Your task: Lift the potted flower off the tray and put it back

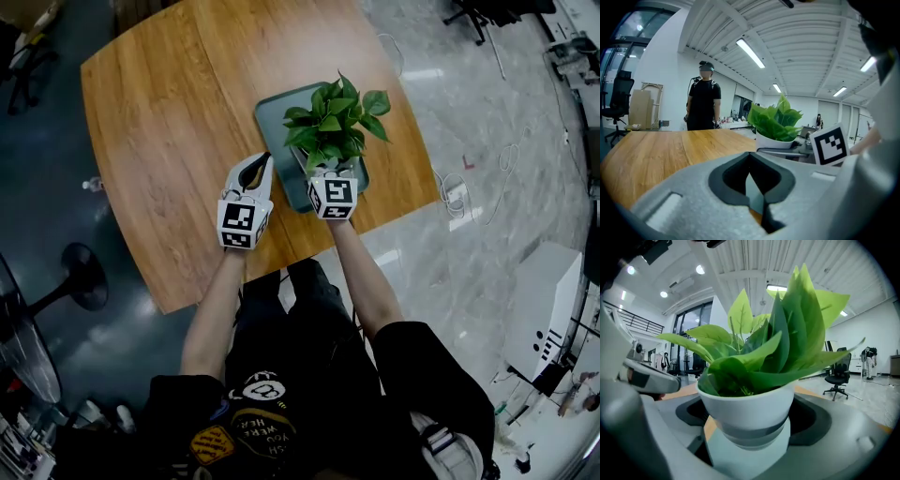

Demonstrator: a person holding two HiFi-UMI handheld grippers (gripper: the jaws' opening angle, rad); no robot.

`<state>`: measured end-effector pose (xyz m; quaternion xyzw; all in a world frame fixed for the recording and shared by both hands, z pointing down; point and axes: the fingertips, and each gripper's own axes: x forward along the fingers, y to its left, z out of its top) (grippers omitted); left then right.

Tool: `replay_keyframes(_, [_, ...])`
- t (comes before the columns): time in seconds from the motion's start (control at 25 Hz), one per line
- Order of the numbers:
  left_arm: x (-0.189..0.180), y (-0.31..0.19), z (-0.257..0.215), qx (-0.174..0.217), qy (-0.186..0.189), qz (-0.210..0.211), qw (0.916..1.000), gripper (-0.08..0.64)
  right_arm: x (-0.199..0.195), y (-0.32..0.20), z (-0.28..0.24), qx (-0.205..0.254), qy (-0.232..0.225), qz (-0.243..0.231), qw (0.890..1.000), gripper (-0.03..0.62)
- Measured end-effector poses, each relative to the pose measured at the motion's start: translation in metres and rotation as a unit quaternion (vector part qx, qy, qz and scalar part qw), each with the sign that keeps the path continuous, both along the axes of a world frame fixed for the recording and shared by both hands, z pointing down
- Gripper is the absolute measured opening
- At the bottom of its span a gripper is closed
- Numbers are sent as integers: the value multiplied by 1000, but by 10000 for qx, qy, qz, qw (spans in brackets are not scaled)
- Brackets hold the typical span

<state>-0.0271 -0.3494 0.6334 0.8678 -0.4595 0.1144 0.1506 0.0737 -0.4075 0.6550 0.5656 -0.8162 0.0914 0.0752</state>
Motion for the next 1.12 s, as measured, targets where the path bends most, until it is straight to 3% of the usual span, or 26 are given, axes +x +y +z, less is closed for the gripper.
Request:
replay_keyframes(0.12, [7, 5, -37, 57, -19, -8, 10000, 0, 5, 11, -50, 138, -65, -101, 9998, 509])
replay_keyframes(0.32, [13, 11, -113, 351, -143, -114, 9992, 0, 7, 31, -126, -34, 21, -362, 9993, 509])
replay_keyframes(0.56, [9, 15, -190, 730, 83, -399, 9965, 0, 9, 48, -188, -83, -20, -409, 9991, 509])
replay_keyframes(0.76, [10, 22, -214, 954, 164, -328, 9948, 0, 8, 54, -205, -77, 30, -437, 9990, 509])
replay_keyframes(0.96, [22, 28, -211, 850, 35, -98, 9963, 0, 7, 56, -212, -65, 43, -498, 9987, 509])
replay_keyframes(1.12, [29, 31, -215, 951, 176, 10, 9953, 0, 7, 56, -209, -89, 32, -522, 9986, 509])
